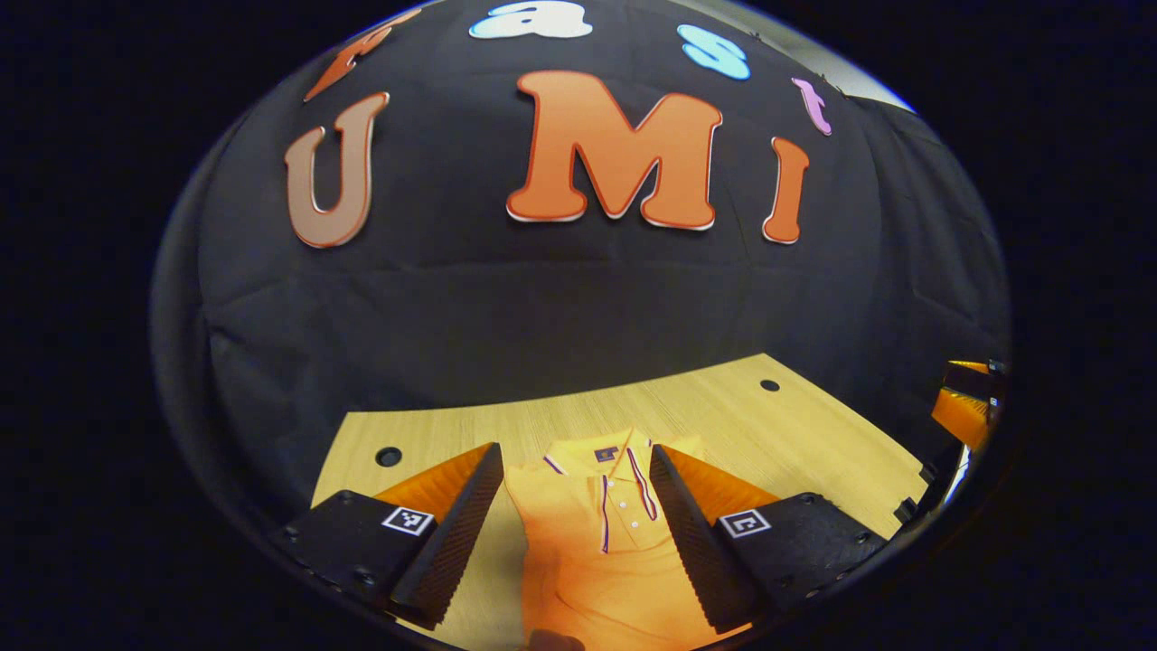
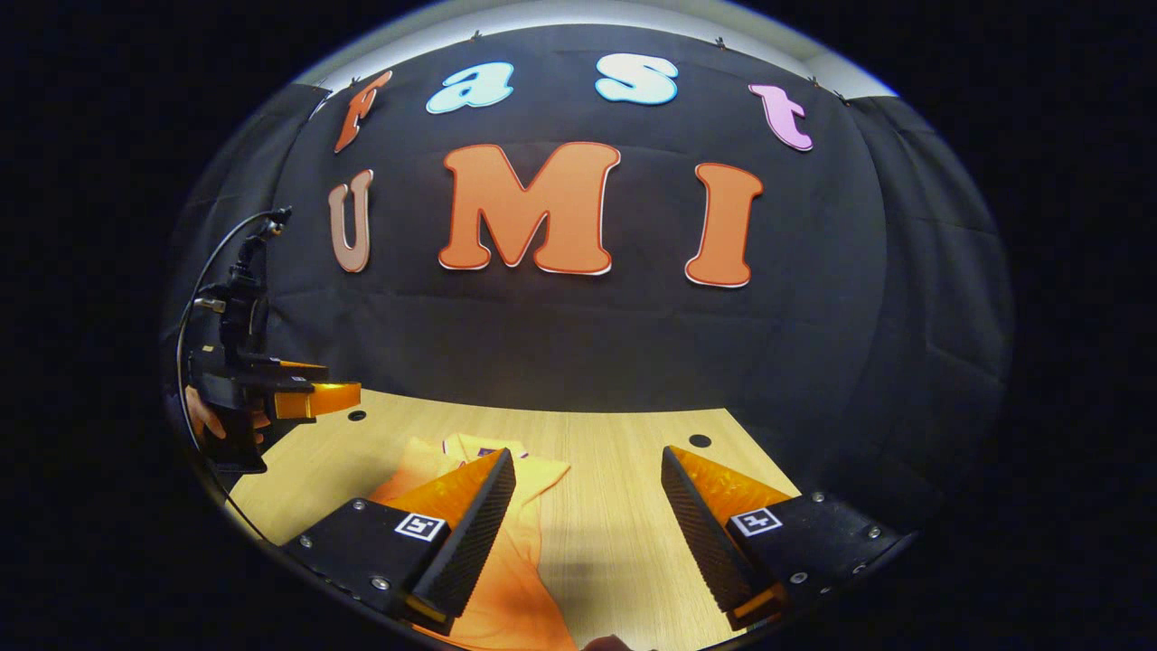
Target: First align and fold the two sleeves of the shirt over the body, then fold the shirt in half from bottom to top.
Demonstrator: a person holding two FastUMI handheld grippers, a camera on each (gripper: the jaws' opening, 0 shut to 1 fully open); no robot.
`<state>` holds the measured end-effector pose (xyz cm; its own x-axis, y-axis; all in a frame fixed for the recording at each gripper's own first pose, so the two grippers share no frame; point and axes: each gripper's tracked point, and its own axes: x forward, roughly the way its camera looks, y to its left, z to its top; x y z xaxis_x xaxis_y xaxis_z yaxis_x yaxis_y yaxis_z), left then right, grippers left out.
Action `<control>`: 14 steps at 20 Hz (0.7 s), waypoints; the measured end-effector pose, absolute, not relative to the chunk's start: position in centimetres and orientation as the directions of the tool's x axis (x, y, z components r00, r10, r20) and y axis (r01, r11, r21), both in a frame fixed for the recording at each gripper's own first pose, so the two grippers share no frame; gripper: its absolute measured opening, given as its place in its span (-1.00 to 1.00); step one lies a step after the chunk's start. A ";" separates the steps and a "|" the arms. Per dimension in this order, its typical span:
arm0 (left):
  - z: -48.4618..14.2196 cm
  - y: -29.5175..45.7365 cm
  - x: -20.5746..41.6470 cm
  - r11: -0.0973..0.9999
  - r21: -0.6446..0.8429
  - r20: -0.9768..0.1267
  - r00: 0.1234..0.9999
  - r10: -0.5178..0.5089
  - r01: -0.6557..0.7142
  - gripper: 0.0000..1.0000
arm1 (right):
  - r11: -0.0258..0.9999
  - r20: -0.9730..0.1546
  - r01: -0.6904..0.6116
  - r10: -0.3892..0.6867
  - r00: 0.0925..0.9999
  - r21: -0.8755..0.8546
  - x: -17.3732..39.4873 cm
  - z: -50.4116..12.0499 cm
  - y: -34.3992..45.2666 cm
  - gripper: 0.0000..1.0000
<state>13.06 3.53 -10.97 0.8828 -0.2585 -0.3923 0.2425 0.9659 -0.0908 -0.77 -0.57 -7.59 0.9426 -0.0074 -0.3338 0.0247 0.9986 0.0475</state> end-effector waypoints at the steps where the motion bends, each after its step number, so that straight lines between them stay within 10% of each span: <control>1: -10.1 4.0 12.2 0.972 -0.092 -0.365 0.901 -0.235 0.216 0.97 | 0.999 -0.324 0.010 0.007 0.946 0.053 -0.7 -7.6 -0.3 0.97; 14: -5.0 10.5 -2.0 0.997 -0.019 -0.129 0.989 0.068 -0.071 0.95 | 0.987 -0.351 -0.127 0.154 0.924 0.099 -3.8 -11.5 1.4 0.97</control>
